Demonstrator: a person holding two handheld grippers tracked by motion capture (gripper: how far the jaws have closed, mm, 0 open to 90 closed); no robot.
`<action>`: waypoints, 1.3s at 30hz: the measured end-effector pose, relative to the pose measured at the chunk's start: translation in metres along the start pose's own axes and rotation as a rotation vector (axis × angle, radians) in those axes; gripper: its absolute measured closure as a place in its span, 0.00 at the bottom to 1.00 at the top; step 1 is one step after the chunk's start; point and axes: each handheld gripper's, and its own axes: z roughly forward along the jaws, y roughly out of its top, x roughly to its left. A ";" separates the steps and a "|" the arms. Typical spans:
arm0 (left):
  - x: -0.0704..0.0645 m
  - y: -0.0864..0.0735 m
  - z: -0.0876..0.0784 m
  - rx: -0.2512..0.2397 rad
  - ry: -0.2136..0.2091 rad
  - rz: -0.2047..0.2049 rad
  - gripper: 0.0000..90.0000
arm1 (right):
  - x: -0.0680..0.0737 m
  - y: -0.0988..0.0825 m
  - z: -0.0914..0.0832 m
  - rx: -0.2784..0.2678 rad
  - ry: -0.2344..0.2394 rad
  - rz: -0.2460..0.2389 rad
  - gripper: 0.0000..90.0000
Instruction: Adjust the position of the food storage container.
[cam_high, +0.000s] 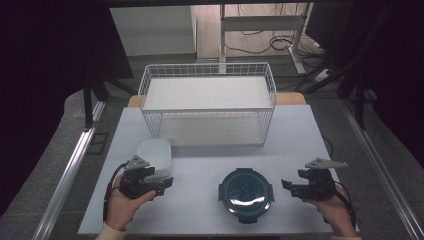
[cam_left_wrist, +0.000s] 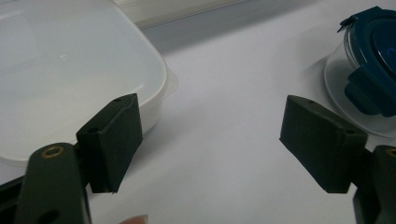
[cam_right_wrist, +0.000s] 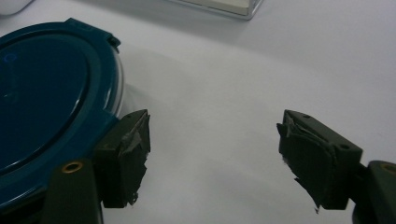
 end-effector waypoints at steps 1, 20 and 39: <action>0.000 0.000 0.000 0.000 0.000 0.000 0.23 | 0.001 0.000 -0.001 0.002 0.000 -0.003 0.28; -0.003 -0.001 -0.004 0.025 -0.012 0.003 0.20 | 0.020 -0.006 -0.015 0.123 0.049 -0.059 0.59; -0.005 -0.007 -0.002 0.041 0.010 0.012 0.20 | 0.060 -0.026 0.010 0.315 0.189 -0.191 0.99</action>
